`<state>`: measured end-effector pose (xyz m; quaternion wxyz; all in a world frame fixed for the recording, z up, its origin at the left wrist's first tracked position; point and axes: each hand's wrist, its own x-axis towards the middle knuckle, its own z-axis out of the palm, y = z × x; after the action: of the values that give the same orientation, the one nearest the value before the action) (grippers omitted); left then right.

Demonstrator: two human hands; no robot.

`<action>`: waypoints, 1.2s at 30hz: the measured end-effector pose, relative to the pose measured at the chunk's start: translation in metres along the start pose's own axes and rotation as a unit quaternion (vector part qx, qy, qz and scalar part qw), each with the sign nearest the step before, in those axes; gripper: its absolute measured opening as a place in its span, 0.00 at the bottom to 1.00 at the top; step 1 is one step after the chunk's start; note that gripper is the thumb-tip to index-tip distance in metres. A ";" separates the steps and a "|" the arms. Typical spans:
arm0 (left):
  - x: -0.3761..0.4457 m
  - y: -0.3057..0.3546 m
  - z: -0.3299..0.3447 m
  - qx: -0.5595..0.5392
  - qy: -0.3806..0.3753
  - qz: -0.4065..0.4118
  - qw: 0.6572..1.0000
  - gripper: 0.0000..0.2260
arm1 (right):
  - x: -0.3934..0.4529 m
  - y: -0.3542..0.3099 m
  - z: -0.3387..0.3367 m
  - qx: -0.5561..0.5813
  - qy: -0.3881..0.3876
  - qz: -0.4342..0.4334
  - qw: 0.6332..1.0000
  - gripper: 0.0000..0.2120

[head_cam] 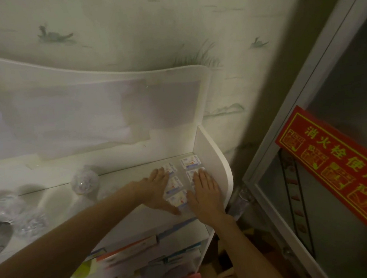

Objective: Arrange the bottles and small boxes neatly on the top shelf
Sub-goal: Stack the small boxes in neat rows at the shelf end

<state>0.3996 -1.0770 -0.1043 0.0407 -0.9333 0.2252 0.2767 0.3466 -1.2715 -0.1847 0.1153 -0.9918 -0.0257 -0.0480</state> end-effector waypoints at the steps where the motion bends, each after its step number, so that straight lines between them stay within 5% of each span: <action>1: 0.000 0.003 0.000 0.021 -0.007 0.001 1.000 0.65 | 0.000 0.000 0.000 0.003 -0.002 0.000 1.000 0.39; 12: 0.022 0.001 0.013 0.102 0.044 0.019 0.994 0.62 | 0.002 0.001 0.004 0.011 0.011 -0.004 1.000 0.43; 21: 0.027 0.007 0.022 0.022 0.102 0.055 0.993 0.60 | 0.003 0.002 0.004 -0.017 -0.030 0.005 0.999 0.35; 27: 0.021 0.008 0.023 -0.025 0.117 0.038 0.992 0.59 | 0.001 -0.003 -0.008 0.036 -0.028 0.012 0.999 0.39; 31: 0.017 0.001 0.022 -0.037 0.111 0.010 0.993 0.61 | 0.013 -0.004 -0.016 -0.020 0.020 -0.023 0.999 0.31; 36: 0.018 0.008 0.031 -0.015 0.100 0.020 0.995 0.58 | 0.030 0.004 -0.017 -0.047 -0.039 -0.089 0.994 0.36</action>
<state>0.3941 -1.0857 -0.1401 -0.0018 -0.9521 0.2429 0.1858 0.3747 -1.2781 -0.1658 0.0631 -0.9910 -0.1162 -0.0202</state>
